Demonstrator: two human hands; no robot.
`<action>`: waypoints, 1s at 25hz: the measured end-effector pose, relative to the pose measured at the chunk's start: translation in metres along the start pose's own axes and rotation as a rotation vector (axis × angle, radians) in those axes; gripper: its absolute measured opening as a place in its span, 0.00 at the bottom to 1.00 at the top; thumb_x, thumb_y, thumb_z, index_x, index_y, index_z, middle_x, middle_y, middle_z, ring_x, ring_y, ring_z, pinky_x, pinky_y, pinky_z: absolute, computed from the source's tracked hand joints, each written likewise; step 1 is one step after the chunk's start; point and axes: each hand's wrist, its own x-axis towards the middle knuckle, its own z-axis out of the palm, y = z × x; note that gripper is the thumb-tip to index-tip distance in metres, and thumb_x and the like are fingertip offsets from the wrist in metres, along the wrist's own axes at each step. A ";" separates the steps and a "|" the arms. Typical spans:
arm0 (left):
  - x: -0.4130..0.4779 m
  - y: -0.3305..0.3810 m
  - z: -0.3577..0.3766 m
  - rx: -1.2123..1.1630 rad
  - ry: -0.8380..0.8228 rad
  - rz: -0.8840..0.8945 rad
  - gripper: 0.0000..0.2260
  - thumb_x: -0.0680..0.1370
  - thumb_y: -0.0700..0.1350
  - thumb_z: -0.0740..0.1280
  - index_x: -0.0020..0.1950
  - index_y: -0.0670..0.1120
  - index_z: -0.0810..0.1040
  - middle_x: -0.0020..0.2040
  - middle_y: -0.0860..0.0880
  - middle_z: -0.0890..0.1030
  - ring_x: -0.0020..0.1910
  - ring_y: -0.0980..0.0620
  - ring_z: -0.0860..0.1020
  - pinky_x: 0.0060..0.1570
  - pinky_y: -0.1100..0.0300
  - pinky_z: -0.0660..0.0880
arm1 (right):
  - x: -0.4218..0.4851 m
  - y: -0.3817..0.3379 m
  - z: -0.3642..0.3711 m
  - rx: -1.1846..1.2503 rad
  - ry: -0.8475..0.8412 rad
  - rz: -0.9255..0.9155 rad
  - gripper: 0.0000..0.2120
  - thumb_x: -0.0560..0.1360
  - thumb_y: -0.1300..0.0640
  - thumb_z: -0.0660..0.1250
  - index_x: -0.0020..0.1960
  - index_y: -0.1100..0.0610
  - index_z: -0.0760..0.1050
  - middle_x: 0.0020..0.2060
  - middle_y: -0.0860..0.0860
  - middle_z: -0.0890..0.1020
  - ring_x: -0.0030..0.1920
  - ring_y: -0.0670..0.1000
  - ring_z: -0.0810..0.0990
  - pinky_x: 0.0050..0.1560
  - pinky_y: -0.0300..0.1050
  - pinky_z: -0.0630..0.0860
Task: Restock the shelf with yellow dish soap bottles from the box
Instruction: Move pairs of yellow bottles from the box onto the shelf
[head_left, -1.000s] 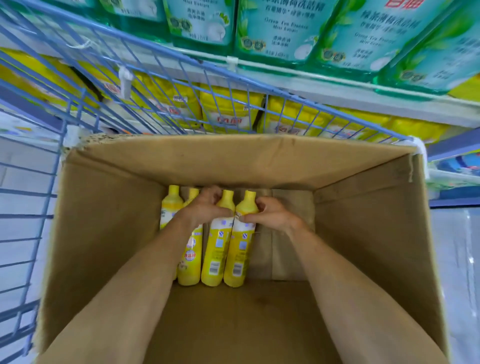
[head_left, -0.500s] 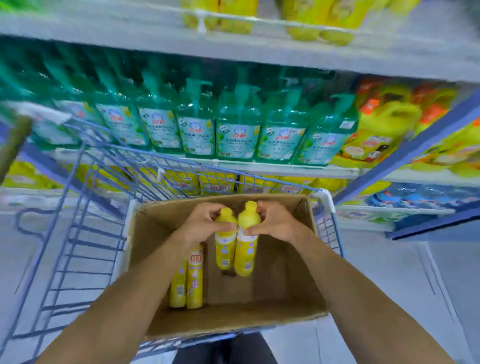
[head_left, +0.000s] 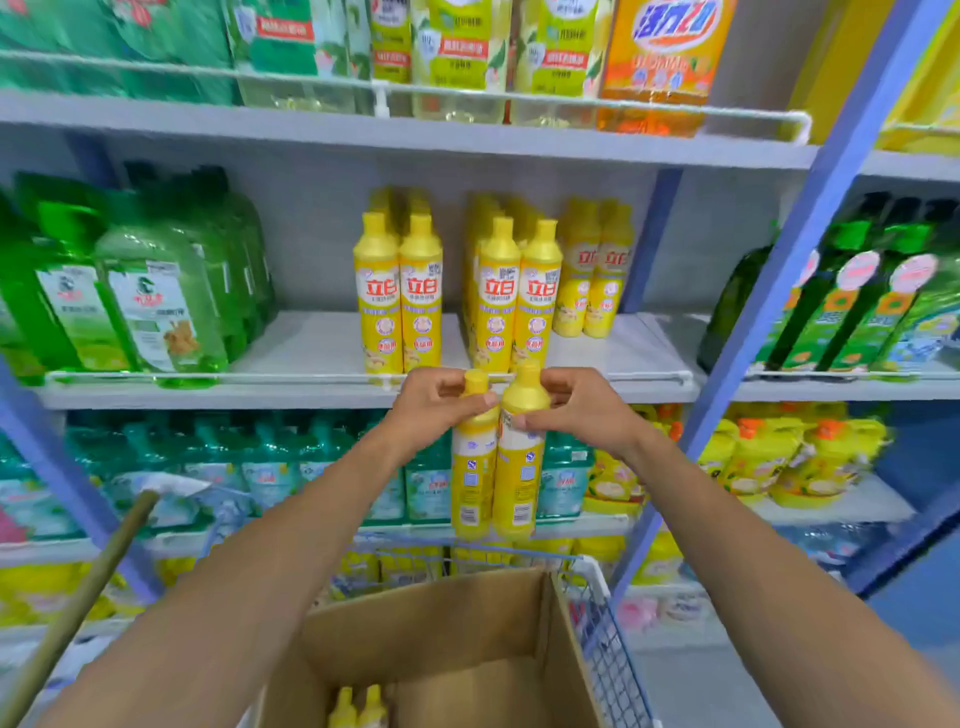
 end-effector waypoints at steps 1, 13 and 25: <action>0.009 0.018 0.004 0.010 -0.006 0.047 0.10 0.74 0.38 0.75 0.55 0.38 0.85 0.50 0.46 0.87 0.49 0.53 0.85 0.50 0.59 0.81 | 0.000 -0.013 -0.012 0.003 0.015 -0.022 0.21 0.68 0.67 0.79 0.60 0.62 0.81 0.52 0.54 0.87 0.50 0.47 0.85 0.50 0.42 0.80; 0.140 0.146 0.093 0.109 0.080 0.294 0.09 0.76 0.40 0.74 0.37 0.45 0.80 0.27 0.60 0.77 0.30 0.66 0.72 0.32 0.70 0.69 | 0.043 -0.071 -0.186 -0.112 0.114 -0.262 0.16 0.69 0.60 0.80 0.55 0.60 0.83 0.49 0.57 0.87 0.49 0.52 0.86 0.53 0.52 0.83; 0.241 0.122 0.153 0.189 0.315 0.148 0.21 0.67 0.59 0.75 0.45 0.41 0.84 0.43 0.43 0.87 0.46 0.46 0.85 0.49 0.41 0.81 | 0.120 -0.018 -0.271 -0.166 0.136 -0.287 0.15 0.68 0.55 0.81 0.52 0.57 0.83 0.46 0.52 0.88 0.49 0.54 0.87 0.54 0.55 0.84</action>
